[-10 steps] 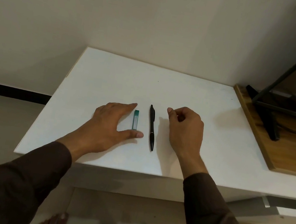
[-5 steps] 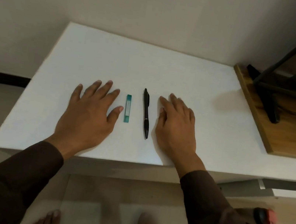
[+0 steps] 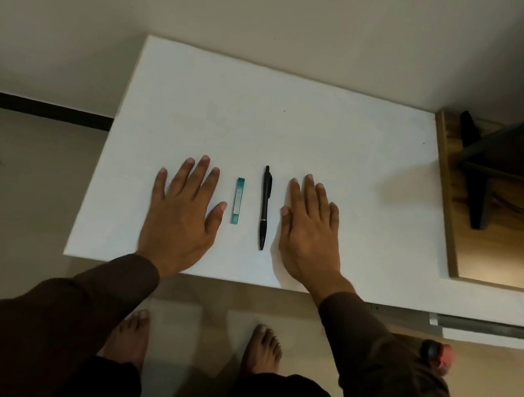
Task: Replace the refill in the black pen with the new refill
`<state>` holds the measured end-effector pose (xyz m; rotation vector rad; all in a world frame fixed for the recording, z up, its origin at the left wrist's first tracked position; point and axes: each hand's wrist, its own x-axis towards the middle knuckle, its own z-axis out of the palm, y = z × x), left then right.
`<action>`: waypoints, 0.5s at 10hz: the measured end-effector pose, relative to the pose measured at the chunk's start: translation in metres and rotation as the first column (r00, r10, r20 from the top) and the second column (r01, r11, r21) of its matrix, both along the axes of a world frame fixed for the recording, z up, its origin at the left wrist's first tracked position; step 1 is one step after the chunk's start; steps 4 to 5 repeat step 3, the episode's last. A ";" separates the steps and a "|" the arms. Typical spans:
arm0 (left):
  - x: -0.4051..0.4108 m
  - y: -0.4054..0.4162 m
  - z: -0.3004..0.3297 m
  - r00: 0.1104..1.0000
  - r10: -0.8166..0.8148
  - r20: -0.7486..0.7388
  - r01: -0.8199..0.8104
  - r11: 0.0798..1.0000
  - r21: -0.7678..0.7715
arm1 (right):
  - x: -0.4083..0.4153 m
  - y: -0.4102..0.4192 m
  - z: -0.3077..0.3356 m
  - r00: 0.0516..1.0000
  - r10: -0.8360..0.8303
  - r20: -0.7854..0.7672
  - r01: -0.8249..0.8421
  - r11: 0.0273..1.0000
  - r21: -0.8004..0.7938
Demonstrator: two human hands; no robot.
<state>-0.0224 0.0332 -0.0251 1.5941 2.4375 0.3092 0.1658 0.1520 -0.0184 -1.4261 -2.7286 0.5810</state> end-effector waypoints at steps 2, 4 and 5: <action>0.005 -0.009 0.034 0.996 0.010 0.084 0.014 0.961 -0.275 | 0.003 -0.015 0.039 0.985 0.044 0.164 -0.006 0.974 -0.227; 0.005 -0.013 0.062 0.994 0.017 0.112 0.019 0.950 -0.312 | 0.009 -0.020 0.066 0.991 -0.011 0.132 0.051 0.951 -0.306; 0.005 -0.013 0.062 0.994 0.017 0.112 0.019 0.950 -0.312 | 0.009 -0.020 0.066 0.991 -0.011 0.132 0.051 0.951 -0.306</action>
